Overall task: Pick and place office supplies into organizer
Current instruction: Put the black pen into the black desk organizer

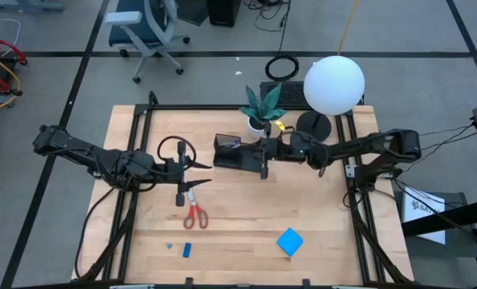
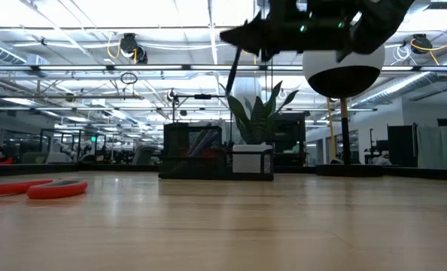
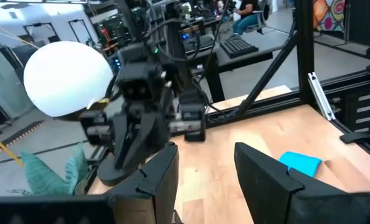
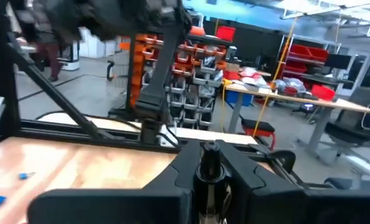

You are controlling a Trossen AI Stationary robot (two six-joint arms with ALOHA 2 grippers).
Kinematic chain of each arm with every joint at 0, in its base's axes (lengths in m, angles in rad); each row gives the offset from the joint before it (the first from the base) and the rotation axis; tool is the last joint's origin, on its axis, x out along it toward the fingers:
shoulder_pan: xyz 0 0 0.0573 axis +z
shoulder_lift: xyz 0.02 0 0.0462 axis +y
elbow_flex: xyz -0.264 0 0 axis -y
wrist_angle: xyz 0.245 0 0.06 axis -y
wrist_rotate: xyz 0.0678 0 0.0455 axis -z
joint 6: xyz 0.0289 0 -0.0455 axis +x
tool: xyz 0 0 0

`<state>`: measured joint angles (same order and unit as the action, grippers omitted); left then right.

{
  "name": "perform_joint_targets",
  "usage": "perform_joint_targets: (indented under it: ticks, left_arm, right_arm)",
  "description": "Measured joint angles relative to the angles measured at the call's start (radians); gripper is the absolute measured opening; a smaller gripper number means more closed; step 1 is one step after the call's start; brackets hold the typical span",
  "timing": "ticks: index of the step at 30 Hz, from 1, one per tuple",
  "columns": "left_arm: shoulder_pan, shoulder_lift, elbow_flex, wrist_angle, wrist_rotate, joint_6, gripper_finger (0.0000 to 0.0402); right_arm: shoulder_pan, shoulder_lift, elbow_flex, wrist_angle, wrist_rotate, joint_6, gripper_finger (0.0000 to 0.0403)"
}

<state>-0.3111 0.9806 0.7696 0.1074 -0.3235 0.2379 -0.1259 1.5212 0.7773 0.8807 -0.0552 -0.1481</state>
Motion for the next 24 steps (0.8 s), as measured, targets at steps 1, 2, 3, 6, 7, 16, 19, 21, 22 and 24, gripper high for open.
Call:
perform_joint_targets:
  ticks: [1,2,3,6,7,16,19,21,22,24]
  left_arm:
    - [0.0,0.0,0.0,0.0,0.0,0.0,0.0166]
    - [0.0,0.0,0.0,0.0,0.0,0.0,0.0166]
    - [0.0,0.0,0.0,0.0,-0.001,0.0,0.0166]
    - [0.0,0.0,0.0,0.0,-0.001,-0.001,0.0166]
    - [0.0,0.0,0.0,0.0,-0.001,-0.001,0.0166]
    - [0.0,0.001,0.0,0.001,0.0,-0.003,0.0166]
    - [0.0,0.001,0.0,0.001,0.0,-0.003,0.0166]
    - [0.001,0.001,0.0,0.0,0.0,-0.003,0.0166]
    - [0.001,0.001,0.0,-0.001,0.0,-0.003,0.0166]
    - [0.001,0.001,0.0,-0.002,0.0,-0.003,0.0166]
  right_arm:
    - [-0.014,0.018,0.0,0.013,-0.002,0.006,0.003]
    - [-0.027,0.031,0.0,0.025,-0.002,0.009,0.003]
    - [-0.039,0.044,0.0,0.035,-0.005,0.011,0.003]
    - [-0.077,0.078,0.011,0.039,-0.053,0.013,0.003]
    - [-0.084,0.09,0.017,0.044,-0.055,0.02,0.003]
    - [-0.144,0.226,0.144,0.079,-0.132,0.061,0.003]
    - [-0.152,0.274,0.215,0.078,-0.15,0.062,0.003]
    - [-0.158,0.305,0.272,0.06,-0.163,0.069,0.003]
    - [-0.161,0.319,0.3,0.042,-0.164,0.076,0.003]
    - [-0.164,0.351,0.358,-0.013,-0.164,0.079,0.003]
